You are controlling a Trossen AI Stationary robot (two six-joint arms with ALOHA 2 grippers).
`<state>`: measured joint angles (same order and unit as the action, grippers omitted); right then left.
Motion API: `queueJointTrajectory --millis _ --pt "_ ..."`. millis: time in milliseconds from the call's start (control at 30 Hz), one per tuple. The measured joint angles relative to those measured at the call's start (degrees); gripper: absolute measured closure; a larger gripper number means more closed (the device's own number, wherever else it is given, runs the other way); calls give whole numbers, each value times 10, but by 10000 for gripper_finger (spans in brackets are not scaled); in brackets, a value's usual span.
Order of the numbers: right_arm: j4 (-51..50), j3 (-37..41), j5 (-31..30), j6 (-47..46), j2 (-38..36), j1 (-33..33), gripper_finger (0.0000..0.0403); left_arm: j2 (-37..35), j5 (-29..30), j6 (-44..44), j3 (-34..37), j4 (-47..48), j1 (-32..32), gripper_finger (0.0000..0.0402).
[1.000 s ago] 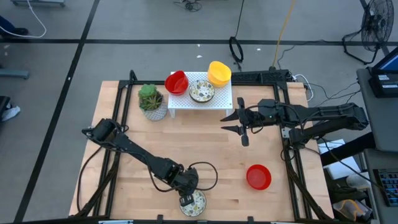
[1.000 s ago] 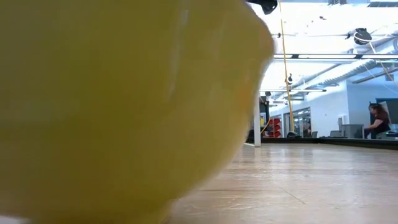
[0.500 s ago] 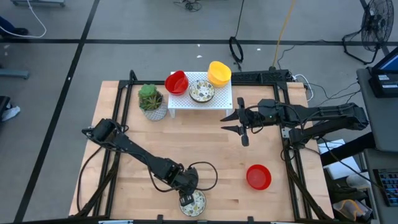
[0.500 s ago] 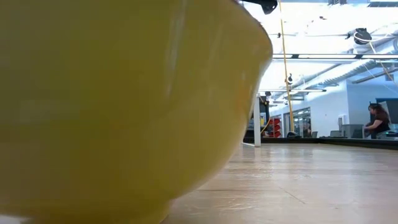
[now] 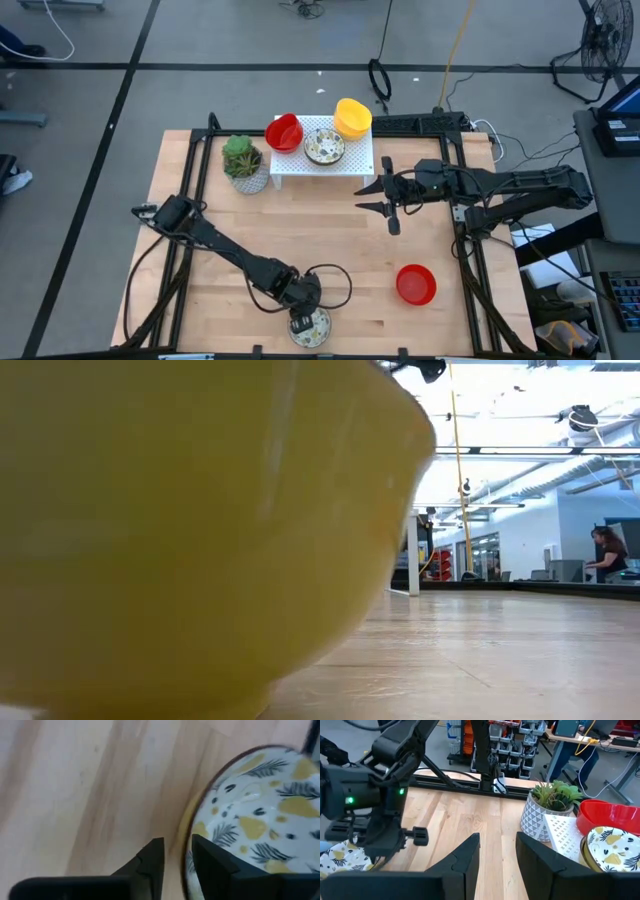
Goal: Pick & Place Mini bowls
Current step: Stack the white patterned bowl on the white patterned bowl on the shelf
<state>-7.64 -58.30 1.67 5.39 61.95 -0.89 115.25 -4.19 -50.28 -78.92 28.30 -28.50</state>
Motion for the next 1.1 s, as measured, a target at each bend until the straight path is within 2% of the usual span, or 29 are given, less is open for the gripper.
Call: queueJointTrajectory --millis 267,500,667,767,900,1100 --pt "-7 0 0 0 0 0 289 4 -31 -3 0 -7 10 386" --pt "-14 0 1 0 0 0 289 -4 -41 20 1 -4 20 381" --pt "-55 0 3 1 0 0 289 -39 -42 45 1 22 45 387" --pt "-88 0 30 12 0 0 289 -67 -27 71 1 42 64 381" --pt "-109 0 46 15 0 -8 289 -115 2 107 1 71 102 373" --pt "-115 0 45 43 0 -30 289 -181 12 152 1 79 196 386"
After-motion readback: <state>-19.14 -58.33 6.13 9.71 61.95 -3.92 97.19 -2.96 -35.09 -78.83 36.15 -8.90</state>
